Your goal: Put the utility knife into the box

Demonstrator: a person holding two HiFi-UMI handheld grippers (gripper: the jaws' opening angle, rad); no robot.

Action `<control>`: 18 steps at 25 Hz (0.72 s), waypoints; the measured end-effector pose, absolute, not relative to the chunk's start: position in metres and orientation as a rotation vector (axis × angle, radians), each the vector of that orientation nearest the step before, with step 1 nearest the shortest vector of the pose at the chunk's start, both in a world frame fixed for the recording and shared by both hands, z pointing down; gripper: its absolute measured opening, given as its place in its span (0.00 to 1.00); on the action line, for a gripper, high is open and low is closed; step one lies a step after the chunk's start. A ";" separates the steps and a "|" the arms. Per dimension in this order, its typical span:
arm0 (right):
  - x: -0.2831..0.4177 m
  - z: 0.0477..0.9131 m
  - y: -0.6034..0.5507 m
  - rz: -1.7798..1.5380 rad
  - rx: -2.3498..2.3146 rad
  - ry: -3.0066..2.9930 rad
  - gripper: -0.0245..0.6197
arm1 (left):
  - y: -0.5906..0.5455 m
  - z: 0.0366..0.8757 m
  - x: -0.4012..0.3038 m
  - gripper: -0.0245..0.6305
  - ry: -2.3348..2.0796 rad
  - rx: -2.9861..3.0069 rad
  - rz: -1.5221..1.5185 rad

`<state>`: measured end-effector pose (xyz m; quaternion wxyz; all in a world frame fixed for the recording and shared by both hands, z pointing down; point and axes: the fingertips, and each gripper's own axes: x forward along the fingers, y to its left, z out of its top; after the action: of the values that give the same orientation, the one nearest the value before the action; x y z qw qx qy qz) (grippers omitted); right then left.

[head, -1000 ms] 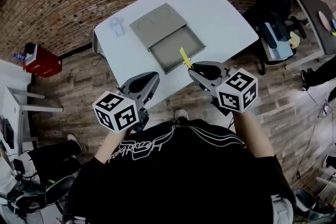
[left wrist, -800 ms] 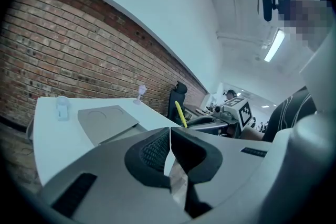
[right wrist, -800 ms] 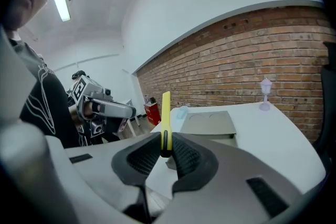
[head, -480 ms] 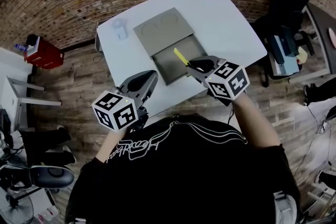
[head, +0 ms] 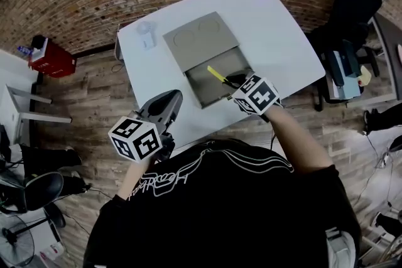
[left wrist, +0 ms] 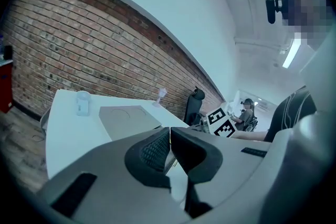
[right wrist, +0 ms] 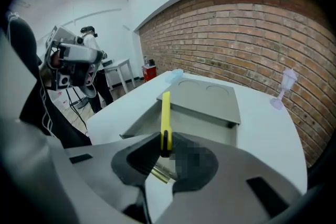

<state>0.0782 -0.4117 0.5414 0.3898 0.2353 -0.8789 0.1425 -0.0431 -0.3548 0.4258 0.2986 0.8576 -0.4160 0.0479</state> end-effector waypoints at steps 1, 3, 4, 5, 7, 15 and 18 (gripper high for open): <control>0.078 0.549 -0.414 0.355 0.592 -2.209 0.15 | -0.355 0.428 -0.046 0.09 -1.112 2.271 0.123; 0.077 0.563 -0.419 0.322 0.570 -2.151 0.15 | -0.356 0.431 -0.050 0.09 -1.123 2.261 0.116; 0.077 0.569 -0.421 0.300 0.558 -2.121 0.15 | -0.357 0.432 -0.051 0.09 -1.127 2.256 0.113; 0.077 0.574 -0.423 0.281 0.544 -2.094 0.15 | -0.357 0.433 -0.053 0.08 -1.131 2.251 0.111; 0.075 0.584 -0.426 0.256 0.511 -2.050 0.15 | -0.358 0.437 -0.056 0.09 -1.138 2.240 0.108; 0.084 0.621 -0.440 0.173 0.423 -1.868 0.15 | -0.357 0.451 -0.065 0.09 -1.164 2.204 0.120; 0.082 0.620 -0.443 0.178 0.398 -1.859 0.15 | -0.355 0.452 -0.066 0.09 -1.169 2.189 0.125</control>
<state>0.0824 -0.4426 0.6199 0.5776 0.1700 -0.7947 0.0762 -0.0656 -0.3546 0.4524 0.3226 0.8339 -0.4453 0.0475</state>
